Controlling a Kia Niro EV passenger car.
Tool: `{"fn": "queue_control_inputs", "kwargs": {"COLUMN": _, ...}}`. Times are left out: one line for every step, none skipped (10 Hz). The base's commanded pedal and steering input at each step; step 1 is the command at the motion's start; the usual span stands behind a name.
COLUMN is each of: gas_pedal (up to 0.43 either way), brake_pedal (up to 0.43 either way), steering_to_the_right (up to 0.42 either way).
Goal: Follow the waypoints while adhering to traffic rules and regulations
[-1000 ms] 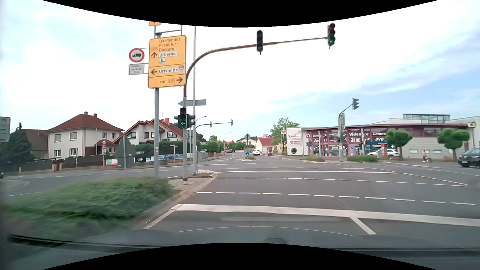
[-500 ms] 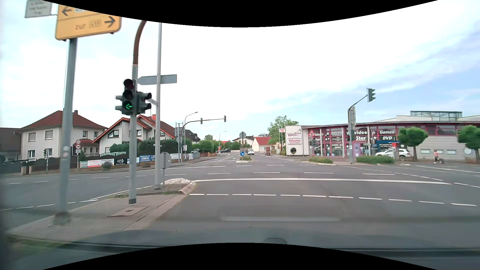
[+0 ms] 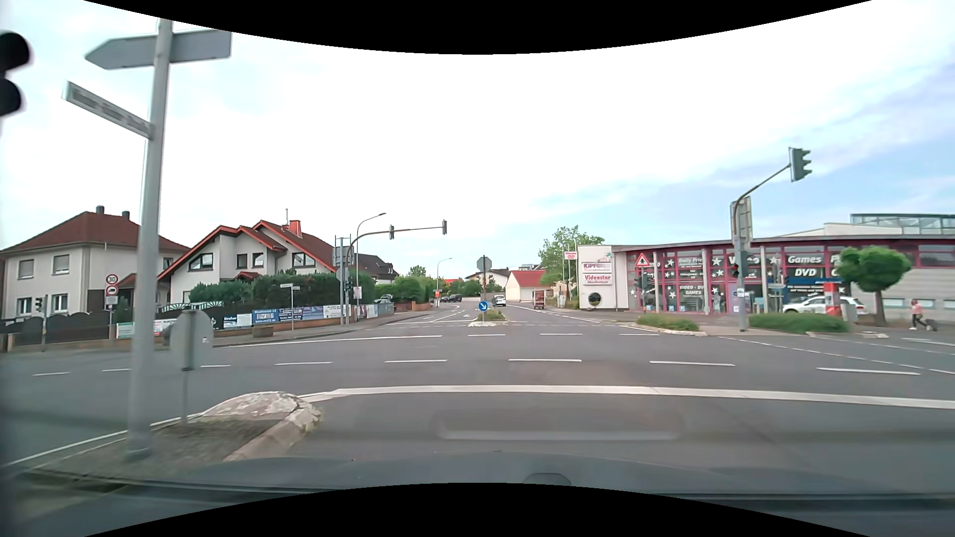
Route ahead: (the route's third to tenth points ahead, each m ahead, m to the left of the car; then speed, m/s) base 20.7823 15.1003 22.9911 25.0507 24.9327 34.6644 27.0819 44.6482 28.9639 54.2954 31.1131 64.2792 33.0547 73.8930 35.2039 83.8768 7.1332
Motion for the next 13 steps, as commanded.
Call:
{"fn": "queue_control_inputs", "kwargs": {"gas_pedal": 0.000, "brake_pedal": 0.189, "steering_to_the_right": -0.078}}
{"fn": "queue_control_inputs", "kwargs": {"gas_pedal": 0.000, "brake_pedal": 0.177, "steering_to_the_right": -0.093}}
{"fn": "queue_control_inputs", "kwargs": {"gas_pedal": 0.000, "brake_pedal": 0.171, "steering_to_the_right": -0.107}}
{"fn": "queue_control_inputs", "kwargs": {"gas_pedal": 0.000, "brake_pedal": 0.171, "steering_to_the_right": -0.123}}
{"fn": "queue_control_inputs", "kwargs": {"gas_pedal": 0.000, "brake_pedal": 0.159, "steering_to_the_right": -0.145}}
{"fn": "queue_control_inputs", "kwargs": {"gas_pedal": 0.000, "brake_pedal": 0.152, "steering_to_the_right": -0.165}}
{"fn": "queue_control_inputs", "kwargs": {"gas_pedal": 0.000, "brake_pedal": 0.146, "steering_to_the_right": -0.190}}
{"fn": "queue_control_inputs", "kwargs": {"gas_pedal": 0.000, "brake_pedal": 0.140, "steering_to_the_right": -0.218}}
{"fn": "queue_control_inputs", "kwargs": {"gas_pedal": 0.000, "brake_pedal": 0.128, "steering_to_the_right": -0.239}}
{"fn": "queue_control_inputs", "kwargs": {"gas_pedal": 0.000, "brake_pedal": 0.085, "steering_to_the_right": -0.261}}
{"fn": "queue_control_inputs", "kwargs": {"gas_pedal": 0.000, "brake_pedal": 0.043, "steering_to_the_right": -0.277}}
{"fn": "queue_control_inputs", "kwargs": {"gas_pedal": 0.000, "brake_pedal": 0.000, "steering_to_the_right": -0.288}}
{"fn": "queue_control_inputs", "kwargs": {"gas_pedal": 0.000, "brake_pedal": 0.000, "steering_to_the_right": -0.292}}
